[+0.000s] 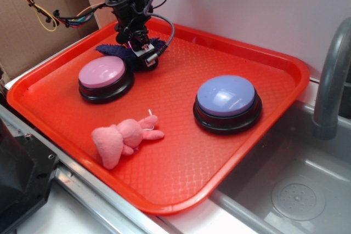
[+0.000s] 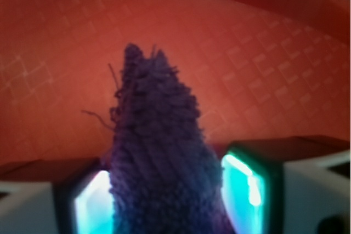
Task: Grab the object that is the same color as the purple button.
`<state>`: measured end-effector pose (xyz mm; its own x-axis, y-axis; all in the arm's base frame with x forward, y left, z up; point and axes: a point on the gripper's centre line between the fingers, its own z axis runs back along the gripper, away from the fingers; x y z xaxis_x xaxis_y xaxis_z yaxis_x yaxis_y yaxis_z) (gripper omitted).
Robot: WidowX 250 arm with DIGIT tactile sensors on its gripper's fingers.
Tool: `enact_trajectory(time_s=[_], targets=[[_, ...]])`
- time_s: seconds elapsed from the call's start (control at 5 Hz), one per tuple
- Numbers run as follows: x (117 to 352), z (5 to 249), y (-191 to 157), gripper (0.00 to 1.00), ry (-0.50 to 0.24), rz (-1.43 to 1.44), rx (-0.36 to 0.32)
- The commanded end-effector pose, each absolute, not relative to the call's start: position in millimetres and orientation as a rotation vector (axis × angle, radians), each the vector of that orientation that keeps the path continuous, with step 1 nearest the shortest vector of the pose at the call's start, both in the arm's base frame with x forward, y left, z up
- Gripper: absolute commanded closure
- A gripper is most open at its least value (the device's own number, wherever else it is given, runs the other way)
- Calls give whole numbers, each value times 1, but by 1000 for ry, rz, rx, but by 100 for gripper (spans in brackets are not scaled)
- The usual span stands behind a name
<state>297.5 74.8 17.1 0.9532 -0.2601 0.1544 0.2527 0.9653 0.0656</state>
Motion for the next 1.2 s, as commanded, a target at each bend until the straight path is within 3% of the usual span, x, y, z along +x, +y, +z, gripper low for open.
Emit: enact_trajectory(time_s=[0.0, 0.2, 0.4, 0.8, 1.0], targets=[[298, 34, 77, 100, -168, -230, 74], [294, 51, 80, 100, -148, -188, 94], [290, 87, 77, 100, -137, -104, 84], [269, 175, 28, 100, -179, -34, 48], [247, 193, 1, 100, -141, -24, 3]])
